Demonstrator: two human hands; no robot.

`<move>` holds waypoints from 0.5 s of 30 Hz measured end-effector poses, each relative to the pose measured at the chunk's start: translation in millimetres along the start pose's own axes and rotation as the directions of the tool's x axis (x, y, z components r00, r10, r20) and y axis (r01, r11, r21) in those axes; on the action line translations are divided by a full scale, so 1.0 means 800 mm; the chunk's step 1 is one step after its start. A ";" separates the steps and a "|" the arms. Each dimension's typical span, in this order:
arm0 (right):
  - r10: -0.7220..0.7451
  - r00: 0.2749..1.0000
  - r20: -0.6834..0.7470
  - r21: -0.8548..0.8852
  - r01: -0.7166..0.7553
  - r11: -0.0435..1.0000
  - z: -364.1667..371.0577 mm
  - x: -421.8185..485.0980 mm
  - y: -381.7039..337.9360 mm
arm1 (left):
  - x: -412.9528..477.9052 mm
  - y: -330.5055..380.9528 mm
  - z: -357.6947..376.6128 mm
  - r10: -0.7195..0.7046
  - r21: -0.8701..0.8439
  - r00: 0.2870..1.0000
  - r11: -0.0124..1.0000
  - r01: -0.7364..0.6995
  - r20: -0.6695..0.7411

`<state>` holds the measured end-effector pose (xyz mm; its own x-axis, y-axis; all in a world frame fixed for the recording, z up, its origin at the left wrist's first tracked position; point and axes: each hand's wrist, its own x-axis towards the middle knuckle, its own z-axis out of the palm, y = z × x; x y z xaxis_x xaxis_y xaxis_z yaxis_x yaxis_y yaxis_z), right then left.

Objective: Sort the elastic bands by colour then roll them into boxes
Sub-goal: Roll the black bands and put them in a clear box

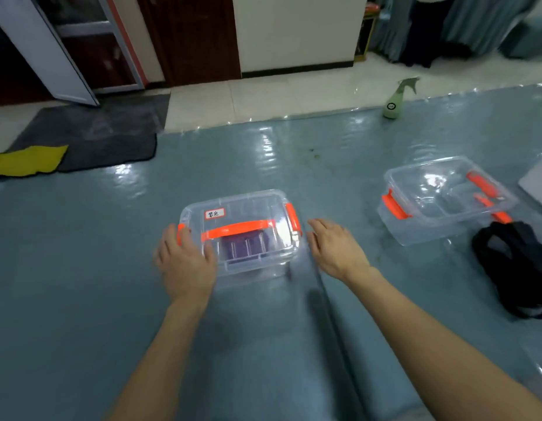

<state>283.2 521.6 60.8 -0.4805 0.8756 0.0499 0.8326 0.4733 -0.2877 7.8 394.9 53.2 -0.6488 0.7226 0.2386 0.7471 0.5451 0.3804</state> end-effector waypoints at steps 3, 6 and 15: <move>0.092 0.995 0.030 -0.050 -0.090 0.995 -0.001 -0.056 0.070 | -0.031 0.084 0.013 0.301 0.021 0.949 0.954 -0.300 -0.091; 0.242 0.968 0.067 -0.082 -0.236 0.968 -0.006 -0.106 0.163 | -0.081 0.192 0.047 0.532 0.001 0.843 0.846 -0.533 -0.080; 0.305 0.950 -0.072 -0.044 -0.308 0.950 -0.070 -0.195 0.475 | -0.295 0.457 0.239 0.584 -0.009 0.610 0.726 -0.688 0.535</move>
<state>689.6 570.0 -3.0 -0.1829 0.9827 0.0285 0.9514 0.1843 -0.2469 461.5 505.2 -34.7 0.1187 0.9868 -0.1106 0.9872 -0.1053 0.1195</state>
